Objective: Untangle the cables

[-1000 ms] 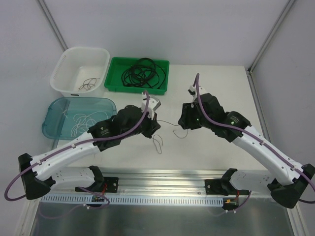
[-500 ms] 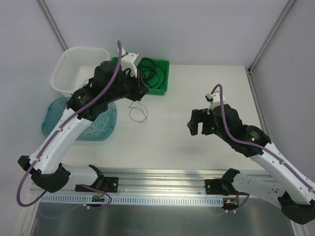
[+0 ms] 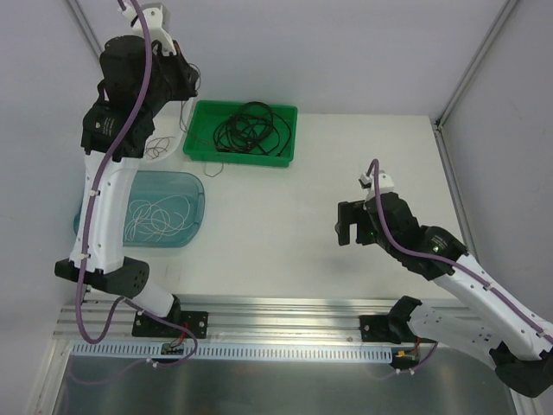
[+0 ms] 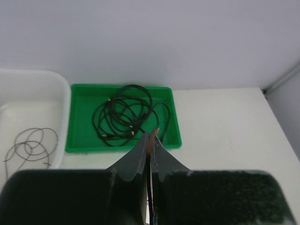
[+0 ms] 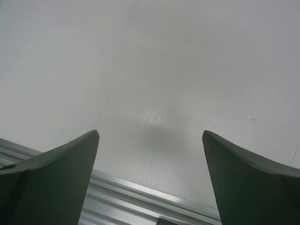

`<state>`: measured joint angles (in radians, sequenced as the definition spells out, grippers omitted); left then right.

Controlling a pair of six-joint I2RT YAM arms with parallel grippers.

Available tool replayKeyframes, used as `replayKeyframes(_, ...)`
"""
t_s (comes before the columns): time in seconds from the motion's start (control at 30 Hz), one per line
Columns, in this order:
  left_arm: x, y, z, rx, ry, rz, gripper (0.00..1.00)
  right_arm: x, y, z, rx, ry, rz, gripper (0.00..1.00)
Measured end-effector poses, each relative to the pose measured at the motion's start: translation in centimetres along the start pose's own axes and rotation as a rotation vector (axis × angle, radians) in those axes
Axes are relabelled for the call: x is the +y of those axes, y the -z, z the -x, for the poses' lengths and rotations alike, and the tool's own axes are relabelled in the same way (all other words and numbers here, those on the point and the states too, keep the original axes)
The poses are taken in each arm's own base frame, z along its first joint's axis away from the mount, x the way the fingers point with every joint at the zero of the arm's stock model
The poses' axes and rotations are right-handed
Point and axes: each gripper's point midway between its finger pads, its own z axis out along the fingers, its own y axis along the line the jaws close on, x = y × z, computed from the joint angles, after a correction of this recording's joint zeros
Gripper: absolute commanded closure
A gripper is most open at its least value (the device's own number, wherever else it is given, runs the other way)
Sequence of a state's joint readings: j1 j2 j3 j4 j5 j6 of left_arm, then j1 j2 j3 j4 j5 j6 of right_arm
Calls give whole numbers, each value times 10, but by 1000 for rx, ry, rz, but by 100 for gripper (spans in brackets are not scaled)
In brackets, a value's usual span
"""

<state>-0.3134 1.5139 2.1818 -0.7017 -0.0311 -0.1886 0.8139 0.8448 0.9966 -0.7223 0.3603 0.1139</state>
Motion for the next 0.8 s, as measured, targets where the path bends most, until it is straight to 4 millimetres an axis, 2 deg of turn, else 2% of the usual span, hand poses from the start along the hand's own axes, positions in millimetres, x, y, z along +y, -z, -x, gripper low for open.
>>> replayKeyframes(0.13, 50, -25, 12, -25, 11, 138, 100, -2, -5, -8, 24, 10, -12, 3)
replayKeyframes(0.4, 139, -52, 24, -79, 32, 338, 100, -1, -20, -24, 94, 43, -35, 3)
replayKeyframes(0.57, 197, -71, 21, -103, 34, 468, 100, 2, -33, -36, 161, 73, -42, 3)
replayKeyframes(0.7, 247, -96, -4, -77, 24, 604, 100, 7, -41, -44, 203, 85, -35, 3)
replayKeyframes(0.8, 285, -118, -42, -8, 23, 690, 100, 9, -44, -48, 228, 90, -30, 3)
